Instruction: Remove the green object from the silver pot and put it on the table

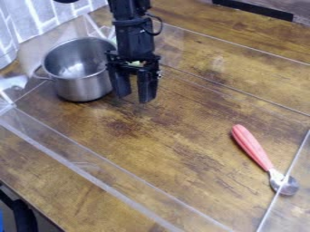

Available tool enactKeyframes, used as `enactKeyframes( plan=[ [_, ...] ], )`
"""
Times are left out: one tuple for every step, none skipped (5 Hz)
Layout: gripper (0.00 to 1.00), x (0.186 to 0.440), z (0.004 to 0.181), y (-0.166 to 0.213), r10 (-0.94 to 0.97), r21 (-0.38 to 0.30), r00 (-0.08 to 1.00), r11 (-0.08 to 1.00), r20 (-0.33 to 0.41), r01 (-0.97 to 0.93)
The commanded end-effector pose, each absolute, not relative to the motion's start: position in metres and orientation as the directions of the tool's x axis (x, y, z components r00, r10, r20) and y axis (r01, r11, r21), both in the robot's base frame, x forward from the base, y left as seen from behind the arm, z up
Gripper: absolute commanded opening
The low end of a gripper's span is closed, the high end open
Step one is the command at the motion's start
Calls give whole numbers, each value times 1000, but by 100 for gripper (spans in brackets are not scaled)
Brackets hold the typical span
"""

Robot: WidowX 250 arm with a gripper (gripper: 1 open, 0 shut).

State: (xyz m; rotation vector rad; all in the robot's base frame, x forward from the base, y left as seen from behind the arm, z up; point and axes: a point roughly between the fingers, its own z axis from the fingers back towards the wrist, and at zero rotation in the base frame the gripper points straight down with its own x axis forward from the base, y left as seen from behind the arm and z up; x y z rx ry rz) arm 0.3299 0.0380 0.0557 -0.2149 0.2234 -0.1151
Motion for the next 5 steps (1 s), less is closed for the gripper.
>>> enactKeyframes(
  plan=[
    [0,338,100,38,-174,-197,979,969,-105,151],
    [0,339,108,35,-206,-204,973,962,-103,182],
    [0,339,97,40,-145,-210,984,970,-103,121],
    [0,339,85,45,-82,-215,991,975,-104,58],
    [100,348,84,45,-81,-216,991,975,-109,56]
  ],
)
